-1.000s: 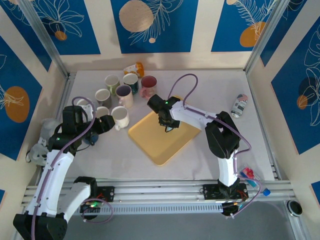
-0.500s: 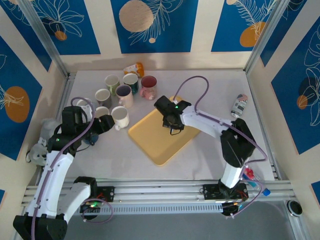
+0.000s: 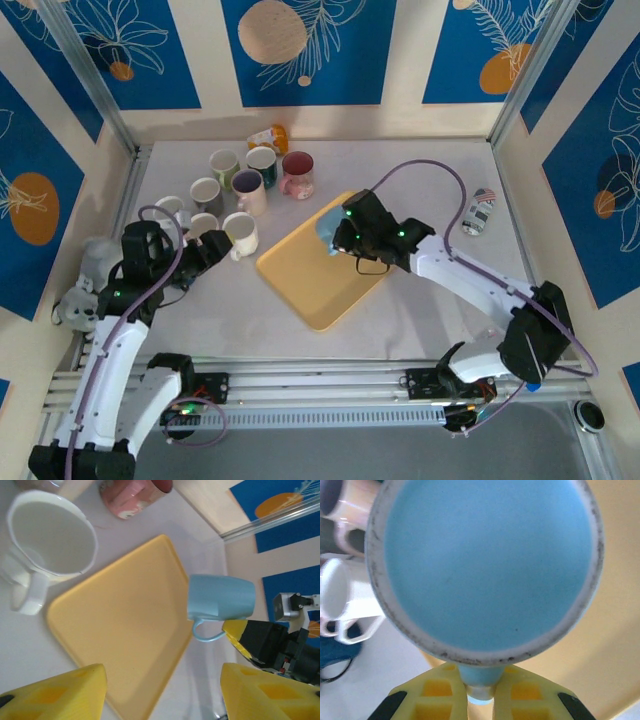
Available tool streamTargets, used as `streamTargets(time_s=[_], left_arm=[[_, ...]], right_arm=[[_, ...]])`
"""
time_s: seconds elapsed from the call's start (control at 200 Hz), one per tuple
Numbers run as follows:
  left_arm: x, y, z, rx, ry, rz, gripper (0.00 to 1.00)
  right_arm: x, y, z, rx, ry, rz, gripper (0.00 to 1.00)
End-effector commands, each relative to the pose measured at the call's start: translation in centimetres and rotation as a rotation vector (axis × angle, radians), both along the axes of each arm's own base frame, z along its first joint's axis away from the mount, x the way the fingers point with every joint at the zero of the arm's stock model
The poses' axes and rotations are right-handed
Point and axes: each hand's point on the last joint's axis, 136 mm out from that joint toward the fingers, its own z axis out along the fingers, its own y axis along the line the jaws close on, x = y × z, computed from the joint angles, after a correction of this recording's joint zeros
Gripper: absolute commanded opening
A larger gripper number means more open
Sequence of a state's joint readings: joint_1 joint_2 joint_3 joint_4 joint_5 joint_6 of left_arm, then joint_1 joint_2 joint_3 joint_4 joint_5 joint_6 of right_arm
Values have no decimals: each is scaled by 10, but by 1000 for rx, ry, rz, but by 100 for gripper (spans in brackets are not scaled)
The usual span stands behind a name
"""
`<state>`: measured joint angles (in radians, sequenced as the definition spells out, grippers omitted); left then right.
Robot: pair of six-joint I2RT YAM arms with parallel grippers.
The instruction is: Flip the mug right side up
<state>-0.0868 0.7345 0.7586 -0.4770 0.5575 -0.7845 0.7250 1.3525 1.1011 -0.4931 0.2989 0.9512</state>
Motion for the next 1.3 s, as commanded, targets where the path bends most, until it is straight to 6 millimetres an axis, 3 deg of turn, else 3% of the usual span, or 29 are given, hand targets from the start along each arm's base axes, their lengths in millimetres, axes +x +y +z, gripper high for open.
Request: streamTargets(time_s=[0.0, 0.23, 0.5, 0.965, 1.295], left_arm=[[-1, -13, 23, -165, -36, -39, 62], [2, -23, 35, -340, -33, -55, 62], [5, -26, 71, -483, -90, -66, 62], [4, -26, 99, -556, -131, -52, 64], [0, -26, 111, -591, -155, -54, 64]], right_arm=[[5, 29, 62, 252, -160, 89, 0], [4, 49, 98, 429, -244, 151, 0], [12, 80, 137, 592, -344, 211, 0], [20, 134, 168, 725, -363, 290, 0], [8, 160, 189, 819, -404, 373, 0]])
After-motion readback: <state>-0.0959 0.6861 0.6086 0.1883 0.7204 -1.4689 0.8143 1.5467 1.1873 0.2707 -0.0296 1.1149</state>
